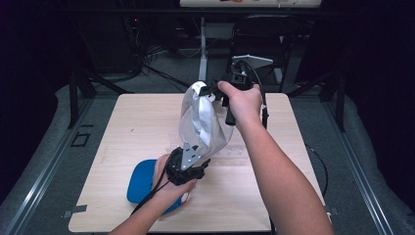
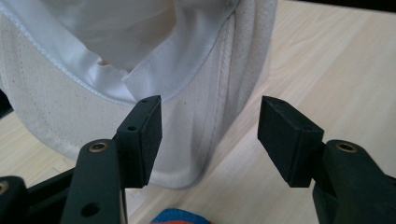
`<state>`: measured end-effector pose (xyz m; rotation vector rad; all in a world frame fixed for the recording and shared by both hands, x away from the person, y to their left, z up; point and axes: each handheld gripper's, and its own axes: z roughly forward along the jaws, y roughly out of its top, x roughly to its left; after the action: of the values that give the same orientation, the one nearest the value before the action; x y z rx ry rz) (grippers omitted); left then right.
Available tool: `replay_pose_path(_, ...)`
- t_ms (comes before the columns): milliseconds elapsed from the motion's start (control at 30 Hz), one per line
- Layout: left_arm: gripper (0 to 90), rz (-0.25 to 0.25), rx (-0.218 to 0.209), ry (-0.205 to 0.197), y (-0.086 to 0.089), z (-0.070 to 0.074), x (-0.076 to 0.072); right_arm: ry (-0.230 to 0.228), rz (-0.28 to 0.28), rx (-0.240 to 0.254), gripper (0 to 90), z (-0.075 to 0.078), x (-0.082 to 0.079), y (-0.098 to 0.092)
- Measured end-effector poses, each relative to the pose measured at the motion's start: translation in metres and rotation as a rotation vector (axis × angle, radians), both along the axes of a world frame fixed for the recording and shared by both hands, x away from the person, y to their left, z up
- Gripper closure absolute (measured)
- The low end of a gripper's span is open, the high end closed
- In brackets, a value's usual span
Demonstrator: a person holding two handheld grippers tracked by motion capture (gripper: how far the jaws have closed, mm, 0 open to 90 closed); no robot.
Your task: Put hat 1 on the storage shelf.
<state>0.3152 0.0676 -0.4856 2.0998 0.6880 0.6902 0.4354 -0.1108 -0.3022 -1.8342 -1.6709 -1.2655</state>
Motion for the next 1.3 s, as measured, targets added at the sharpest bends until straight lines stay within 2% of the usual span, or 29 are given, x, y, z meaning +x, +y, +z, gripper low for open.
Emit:
replay_pose_path(133, 43.3, 0.042, 0.027, 0.011, -0.005, -0.002, 0.005, -0.004, 0.003, -0.005, 81.1, 0.001, -0.002, 0.0)
replay_pose_path(300, 62.1, 0.068, 0.029, 0.069, 0.003, -0.001, 0.01, -0.005, 0.012, -0.016, 81.1, 0.002, -0.003, 0.0)
replay_pose_path(433, 72.7, 0.077, -0.005, 0.104, 0.018, 0.002, 0.015, -0.008, 0.009, -0.025, 81.1, 0.003, -0.004, 0.0)
replay_pose_path(533, 79.4, 0.062, -0.029, 0.123, 0.031, 0.007, 0.02, -0.012, 0.002, -0.024, 81.1, 0.005, -0.004, 0.0)
replay_pose_path(600, 80.1, 0.035, -0.065, 0.144, 0.04, 0.01, 0.023, -0.015, 0.005, -0.028, 81.1, 0.006, -0.004, 0.0)
replay_pose_path(700, 81.5, 0.008, -0.066, 0.148, 0.052, 0.013, 0.028, -0.018, 0.005, -0.02, 81.2, 0.008, -0.004, 0.0)
replay_pose_path(733, 81.9, -0.004, -0.077, 0.141, 0.055, 0.013, 0.03, -0.019, 0.006, -0.018, 81.2, 0.008, -0.004, 0.0)
replay_pose_path(833, 82.2, -0.043, -0.123, 0.159, 0.066, 0.011, 0.036, -0.023, 0.012, -0.019, 81.1, 0.007, -0.004, 0.003)
replay_pose_path(900, 82.2, -0.051, -0.141, 0.161, 0.071, 0.009, 0.039, -0.026, 0.013, -0.017, 81.2, 0.007, -0.003, 0.005)
replay_pose_path(1100, 82.8, -0.086, -0.159, 0.16, 0.076, 0.001, 0.043, -0.02, 0.024, -0.025, 81.2, 0.001, -0.001, 0.011)
replay_pose_path(1300, 82.7, -0.11, -0.208, 0.162, 0.082, -0.008, 0.047, -0.019, 0.027, -0.022, 81.2, -0.003, 0.0, 0.015)
